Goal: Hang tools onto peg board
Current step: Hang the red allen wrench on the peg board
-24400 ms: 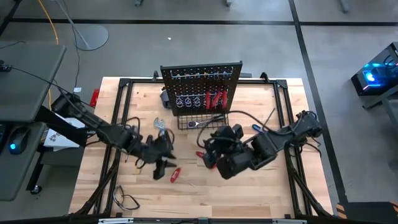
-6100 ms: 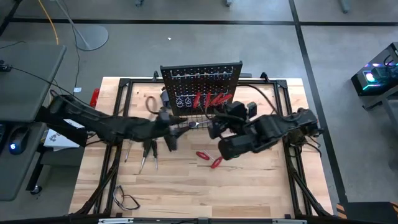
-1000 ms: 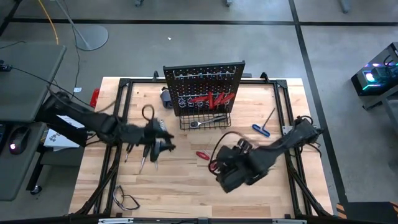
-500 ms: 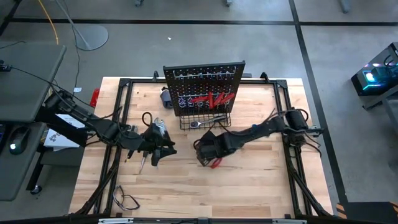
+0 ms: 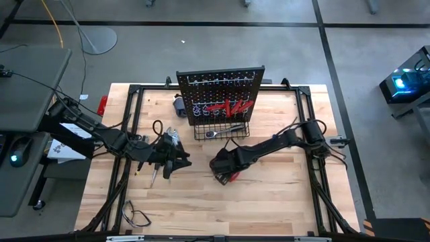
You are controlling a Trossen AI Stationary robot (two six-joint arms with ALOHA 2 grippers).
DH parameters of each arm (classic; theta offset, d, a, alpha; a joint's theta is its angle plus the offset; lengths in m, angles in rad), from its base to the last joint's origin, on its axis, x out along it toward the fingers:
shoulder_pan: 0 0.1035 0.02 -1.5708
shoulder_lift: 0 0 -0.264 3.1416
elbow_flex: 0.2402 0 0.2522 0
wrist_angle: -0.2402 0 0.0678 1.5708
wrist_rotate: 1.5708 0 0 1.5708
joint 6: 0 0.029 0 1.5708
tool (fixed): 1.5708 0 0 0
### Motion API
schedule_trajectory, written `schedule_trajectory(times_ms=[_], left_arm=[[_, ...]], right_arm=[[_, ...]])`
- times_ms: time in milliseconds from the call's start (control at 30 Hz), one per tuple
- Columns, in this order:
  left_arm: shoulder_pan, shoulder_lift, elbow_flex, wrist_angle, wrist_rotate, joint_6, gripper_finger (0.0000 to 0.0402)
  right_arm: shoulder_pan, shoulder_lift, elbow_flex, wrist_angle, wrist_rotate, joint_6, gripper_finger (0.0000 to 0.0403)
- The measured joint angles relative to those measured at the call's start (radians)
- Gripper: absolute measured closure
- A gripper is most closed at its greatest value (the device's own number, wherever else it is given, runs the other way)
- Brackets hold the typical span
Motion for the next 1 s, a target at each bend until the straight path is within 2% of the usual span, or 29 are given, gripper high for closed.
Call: schedule_trajectory(times_ms=[200,267,367,467,533,800,1000], left_arm=[[0.000,0.000,0.000,-0.001,-0.003,-0.009,0.0189],[0.000,0.000,0.000,-0.001,-0.006,-0.009,0.0189],[0.000,0.000,0.000,-0.002,-0.007,-0.009,0.0189],[0.000,0.000,0.000,-0.001,-0.011,-0.009,0.0189],[0.001,0.000,0.000,-0.001,-0.014,-0.009,0.0189],[0.020,-0.034,0.000,-0.001,-0.023,0.016,0.0189],[0.053,-0.076,0.001,0.000,-0.027,0.070,0.0189]], right_arm=[[0.010,0.036,0.003,0.020,-0.015,-0.052,0.0205],[0.013,0.052,0.005,0.011,-0.014,-0.062,0.0217],[0.025,0.079,0.006,-0.003,-0.030,-0.085,0.0266],[0.046,0.093,0.007,-0.013,-0.024,-0.103,0.0356],[0.063,0.094,0.007,-0.013,-0.023,-0.111,0.0388],[0.129,0.025,-0.003,-0.084,-0.032,-0.107,0.0402],[0.168,-0.107,-0.003,-0.162,0.001,-0.068,0.0403]])
